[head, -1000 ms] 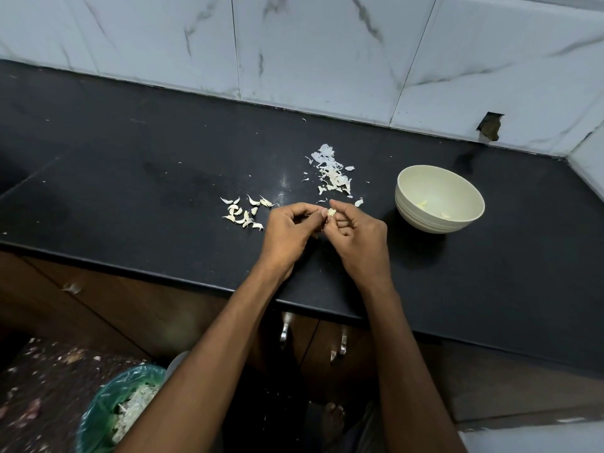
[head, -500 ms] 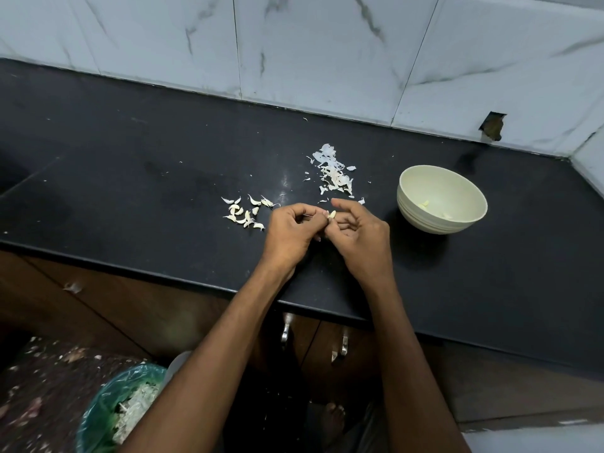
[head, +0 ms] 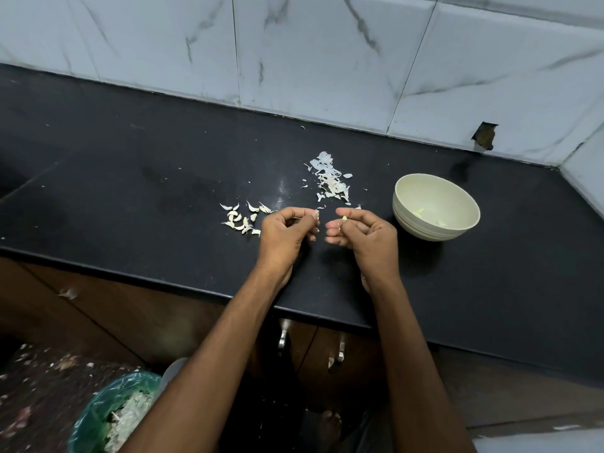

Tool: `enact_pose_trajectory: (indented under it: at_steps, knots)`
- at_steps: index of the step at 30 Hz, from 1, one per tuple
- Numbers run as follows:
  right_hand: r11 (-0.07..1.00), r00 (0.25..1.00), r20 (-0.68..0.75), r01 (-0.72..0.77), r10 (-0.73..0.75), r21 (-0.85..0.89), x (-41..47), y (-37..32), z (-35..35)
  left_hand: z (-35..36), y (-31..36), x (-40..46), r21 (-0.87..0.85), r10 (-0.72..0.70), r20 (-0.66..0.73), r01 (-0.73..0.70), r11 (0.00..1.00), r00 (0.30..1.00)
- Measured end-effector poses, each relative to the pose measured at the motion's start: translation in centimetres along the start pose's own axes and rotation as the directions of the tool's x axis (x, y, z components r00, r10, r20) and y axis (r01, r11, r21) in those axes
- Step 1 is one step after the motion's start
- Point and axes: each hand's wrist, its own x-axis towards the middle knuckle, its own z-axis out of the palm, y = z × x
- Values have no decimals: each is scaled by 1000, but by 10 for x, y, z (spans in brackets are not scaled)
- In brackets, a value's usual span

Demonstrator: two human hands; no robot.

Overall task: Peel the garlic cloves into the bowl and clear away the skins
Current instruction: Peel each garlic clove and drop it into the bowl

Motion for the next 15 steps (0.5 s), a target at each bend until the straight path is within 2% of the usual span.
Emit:
enact_pose_trajectory:
  at_steps: [6, 10, 15]
  knots:
    - [1000, 1000, 13, 5, -5, 18, -2, -2, -1, 0, -1, -2, 86, 22, 36, -25, 996, 999]
    - [986, 999, 21, -52, 49, 156, -4, -8, -1, 1, 1, -5, 96, 50, 67, -56, 994, 997]
    - [947, 991, 89, -120, 98, 296, -6, -9, -5, 0, 5, -8, 75, 124, 38, -127, 989, 992]
